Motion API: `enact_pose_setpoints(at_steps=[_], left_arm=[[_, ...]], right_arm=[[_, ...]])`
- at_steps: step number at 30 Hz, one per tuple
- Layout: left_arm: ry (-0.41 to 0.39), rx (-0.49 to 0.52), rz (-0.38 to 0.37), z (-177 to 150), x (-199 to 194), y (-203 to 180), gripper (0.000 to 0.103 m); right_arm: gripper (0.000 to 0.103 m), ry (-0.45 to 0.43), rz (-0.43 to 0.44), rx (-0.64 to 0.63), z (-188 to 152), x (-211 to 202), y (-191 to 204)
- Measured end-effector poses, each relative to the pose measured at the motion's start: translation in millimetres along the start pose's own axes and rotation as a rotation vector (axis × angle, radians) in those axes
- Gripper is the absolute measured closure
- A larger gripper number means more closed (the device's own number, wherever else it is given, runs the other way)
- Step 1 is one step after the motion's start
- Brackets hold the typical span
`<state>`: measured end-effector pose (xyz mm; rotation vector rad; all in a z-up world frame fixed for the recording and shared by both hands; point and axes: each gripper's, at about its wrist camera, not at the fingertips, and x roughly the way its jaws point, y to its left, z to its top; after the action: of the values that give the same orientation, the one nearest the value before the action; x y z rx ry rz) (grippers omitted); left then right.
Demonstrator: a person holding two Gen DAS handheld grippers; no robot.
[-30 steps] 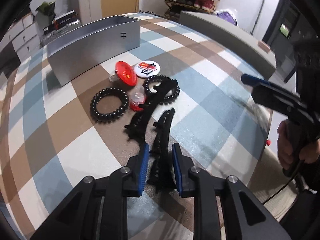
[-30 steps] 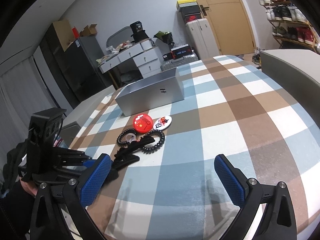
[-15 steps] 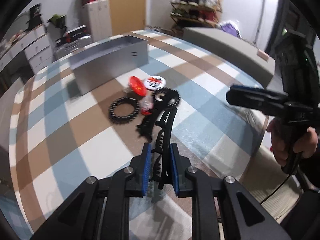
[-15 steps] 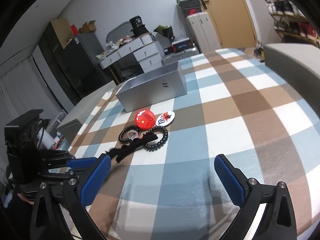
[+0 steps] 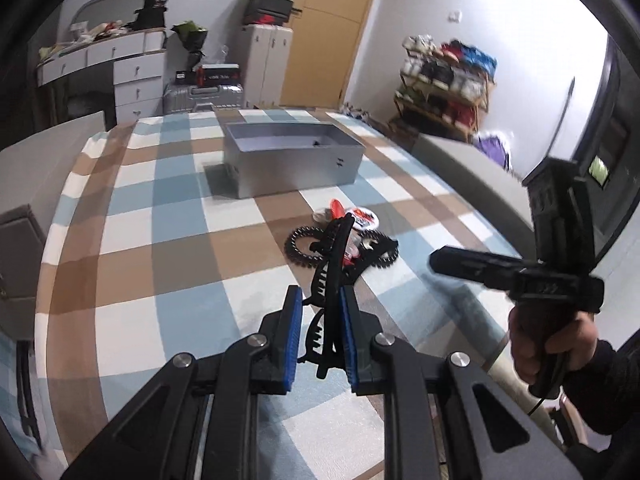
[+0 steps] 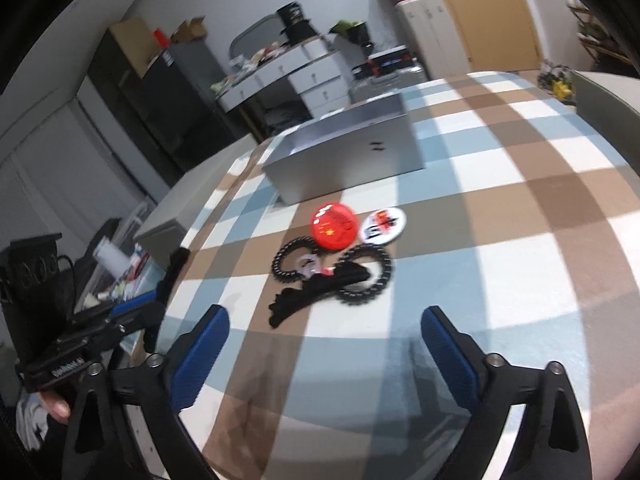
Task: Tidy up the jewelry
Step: 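Grasp another long black clip with the right gripper while the left gripper holds its clip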
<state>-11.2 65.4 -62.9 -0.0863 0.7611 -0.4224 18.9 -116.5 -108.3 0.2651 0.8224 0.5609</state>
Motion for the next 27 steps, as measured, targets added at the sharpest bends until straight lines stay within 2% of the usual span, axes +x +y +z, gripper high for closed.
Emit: enact_pose_setpoints(at_steps=[6, 10, 13, 17, 19, 20, 23, 26, 27], left_arm=[[-0.022, -0.051, -0.031, 0, -3, 12, 0.089], [-0.055, -0.067, -0.035, 1, -7, 17, 0.089], [-0.074, -0.093, -0.042, 1, -8, 23, 0.089], [-0.078, -0.062, -0.001, 1, -9, 21, 0.089], [-0.077, -0.061, -0.012, 1, -10, 20, 0.089], [-0.078, -0.06, -0.015, 1, -10, 19, 0.089], [-0.076, -0.06, -0.012, 2, -10, 19, 0.089], [-0.068, -0.07, -0.007, 4, -9, 20, 0.089], [-0.067, -0.072, -0.006, 4, -9, 20, 0.089]], right_arm=[[0.019, 0.025, -0.031, -0.035, 8, 22, 13], [0.031, 0.068, -0.077, -0.054, 11, 37, 16], [0.031, 0.062, -0.107, -0.062, 14, 41, 18], [0.033, 0.08, -0.151, -0.087, 15, 48, 22], [0.043, 0.09, -0.187, -0.128, 14, 54, 28], [0.045, 0.098, -0.205, -0.153, 12, 56, 31], [0.063, 0.103, -0.261, -0.237, 6, 60, 42], [0.072, 0.09, -0.28, -0.3, 1, 58, 49], [0.078, 0.09, -0.288, -0.318, -1, 57, 52]])
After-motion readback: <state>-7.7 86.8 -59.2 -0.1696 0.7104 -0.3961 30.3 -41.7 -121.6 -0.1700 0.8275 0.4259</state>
